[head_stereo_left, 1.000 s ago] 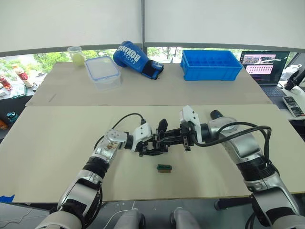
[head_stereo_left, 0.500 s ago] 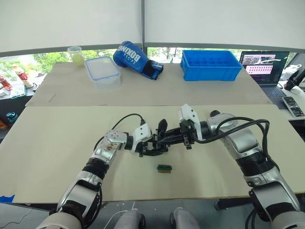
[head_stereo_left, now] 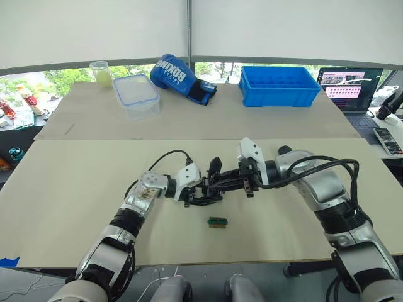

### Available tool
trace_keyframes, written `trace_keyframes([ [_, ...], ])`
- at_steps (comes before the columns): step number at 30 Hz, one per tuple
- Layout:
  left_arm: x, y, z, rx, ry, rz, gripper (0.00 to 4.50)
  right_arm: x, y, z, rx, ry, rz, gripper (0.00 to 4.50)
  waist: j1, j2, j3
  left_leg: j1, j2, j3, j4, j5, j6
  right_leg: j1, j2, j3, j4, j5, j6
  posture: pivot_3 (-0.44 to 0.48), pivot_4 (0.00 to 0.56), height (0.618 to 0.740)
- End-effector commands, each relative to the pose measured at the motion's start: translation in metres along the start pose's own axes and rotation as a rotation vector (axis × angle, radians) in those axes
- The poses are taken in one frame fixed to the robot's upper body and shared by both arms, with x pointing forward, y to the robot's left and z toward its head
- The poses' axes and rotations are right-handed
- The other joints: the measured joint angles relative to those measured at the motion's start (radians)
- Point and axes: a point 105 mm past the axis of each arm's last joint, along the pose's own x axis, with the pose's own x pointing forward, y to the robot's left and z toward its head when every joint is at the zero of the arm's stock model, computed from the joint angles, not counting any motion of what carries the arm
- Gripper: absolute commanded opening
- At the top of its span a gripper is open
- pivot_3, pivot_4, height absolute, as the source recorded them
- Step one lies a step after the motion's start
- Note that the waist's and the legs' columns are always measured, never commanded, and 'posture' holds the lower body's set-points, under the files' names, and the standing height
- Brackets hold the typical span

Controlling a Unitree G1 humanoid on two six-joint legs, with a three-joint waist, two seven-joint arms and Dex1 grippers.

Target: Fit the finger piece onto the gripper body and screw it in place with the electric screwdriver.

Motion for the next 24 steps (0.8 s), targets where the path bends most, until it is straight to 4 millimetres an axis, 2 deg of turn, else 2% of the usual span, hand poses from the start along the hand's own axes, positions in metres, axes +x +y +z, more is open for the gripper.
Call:
trace_keyframes([
  [1, -0.015, 0.012, 0.013, 0.024, -0.043, 0.044, 2.28, 0.001, 0.012, -0.095, 0.292, 0.313, 0.01, 0.32, 0.0, 0.0, 0.0, 0.0, 0.0, 0.0, 0.0, 0.0, 0.0, 0.0, 0.0, 0.0, 0.0, 0.0, 0.0, 0.0, 0.15, 0.74],
  [17, -0.016, 0.013, 0.013, 0.019, -0.043, 0.049, 2.28, 0.007, 0.009, -0.08, 0.232, 0.275, 0.027, 0.32, -0.001, 0.0, 0.0, 0.0, 0.0, 0.0, 0.0, 0.0, 0.0, 0.0, 0.0, 0.0, 0.0, 0.0, 0.0, 0.0, 0.15, 0.74],
  [24, -0.013, 0.012, 0.013, 0.021, -0.047, 0.044, 2.28, 0.006, 0.013, -0.082, 0.22, 0.323, 0.067, 0.32, -0.001, 0.0, 0.0, 0.0, 0.0, 0.0, -0.001, 0.0, 0.0, 0.0, 0.0, 0.0, -0.001, 0.0, 0.0, 0.0, 0.15, 0.74],
])
